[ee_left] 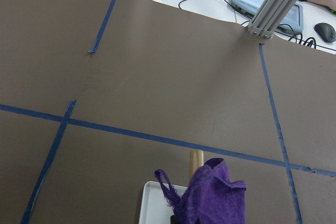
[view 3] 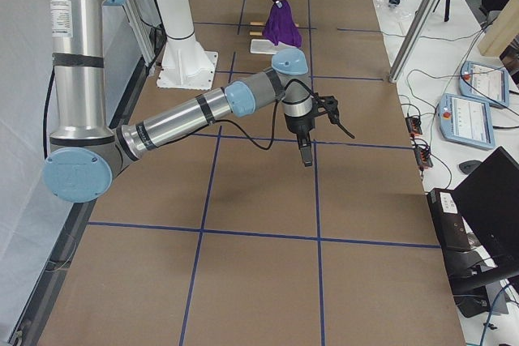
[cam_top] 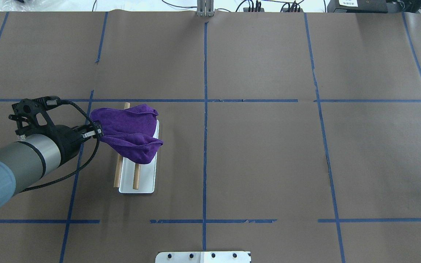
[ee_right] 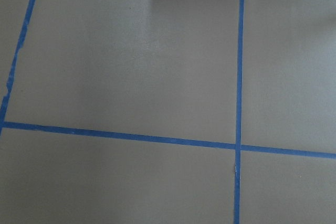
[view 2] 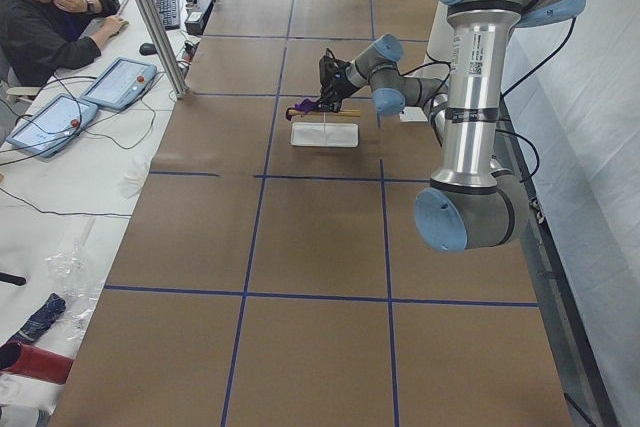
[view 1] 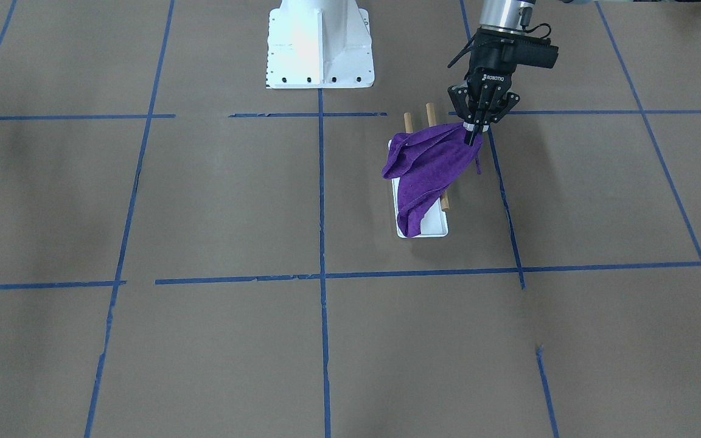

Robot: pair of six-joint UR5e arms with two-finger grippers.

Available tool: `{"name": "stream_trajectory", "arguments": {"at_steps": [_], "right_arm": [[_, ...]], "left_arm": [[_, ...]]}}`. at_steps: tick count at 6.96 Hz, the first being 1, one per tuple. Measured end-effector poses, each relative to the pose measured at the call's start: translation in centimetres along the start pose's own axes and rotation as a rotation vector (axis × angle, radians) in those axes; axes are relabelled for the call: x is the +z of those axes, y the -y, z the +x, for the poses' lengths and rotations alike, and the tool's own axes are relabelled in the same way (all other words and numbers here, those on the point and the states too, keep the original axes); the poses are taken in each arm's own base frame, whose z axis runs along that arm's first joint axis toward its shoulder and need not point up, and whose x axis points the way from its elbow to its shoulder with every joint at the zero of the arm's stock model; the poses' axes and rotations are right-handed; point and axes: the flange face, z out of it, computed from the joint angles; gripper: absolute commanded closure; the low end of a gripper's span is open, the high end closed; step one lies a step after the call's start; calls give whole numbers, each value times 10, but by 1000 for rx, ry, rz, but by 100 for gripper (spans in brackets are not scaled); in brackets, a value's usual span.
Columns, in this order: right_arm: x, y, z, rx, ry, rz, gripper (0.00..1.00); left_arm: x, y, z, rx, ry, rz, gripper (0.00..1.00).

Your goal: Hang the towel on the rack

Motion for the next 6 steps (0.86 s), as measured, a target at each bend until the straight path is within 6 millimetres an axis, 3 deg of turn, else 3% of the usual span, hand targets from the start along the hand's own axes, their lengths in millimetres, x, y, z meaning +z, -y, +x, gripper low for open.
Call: {"name": "stream_trajectory", "arguments": {"at_steps": [2,3,4,5,6], "right_arm": [[0,0,-1,2,6,-2,0],[0,0,-2,3,14,-5,0],[-1,0,-3,4,19,-6,0],[-1,0,-3,4,21,-7,0],[-1,0,-3,5,22,-8,0]], "left_arm": [[21,-9,-11,15,41,-6,100],[28,-12,-15,21,56,-9,68],[33,-14,-18,25,66,-10,26],[37,-16,-21,28,77,-11,0],[39,-17,-24,30,84,-11,0]]}}
